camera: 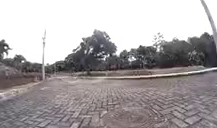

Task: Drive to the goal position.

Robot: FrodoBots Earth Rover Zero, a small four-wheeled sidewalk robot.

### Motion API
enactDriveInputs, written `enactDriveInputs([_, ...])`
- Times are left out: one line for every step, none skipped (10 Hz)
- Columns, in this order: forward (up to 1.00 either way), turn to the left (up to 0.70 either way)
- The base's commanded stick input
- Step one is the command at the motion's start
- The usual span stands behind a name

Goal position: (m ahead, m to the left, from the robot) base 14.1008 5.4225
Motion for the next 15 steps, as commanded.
enactDriveInputs([0.7,0.0])
enactDriveInputs([0.7,0.0])
enactDriveInputs([0.7,0.0])
enactDriveInputs([0.7,0.0])
enactDriveInputs([0.7,0.0])
enactDriveInputs([0.7,0.0])
enactDriveInputs([0.7,0.0])
enactDriveInputs([0.7,0.14])
enactDriveInputs([0.7,0.27])
enactDriveInputs([0.7,0.14])
enactDriveInputs([0.7,0.0])
enactDriveInputs([0.7,0.0])
enactDriveInputs([0.7,0.0])
enactDriveInputs([0.7,0.0])
enactDriveInputs([0.7,0.0])
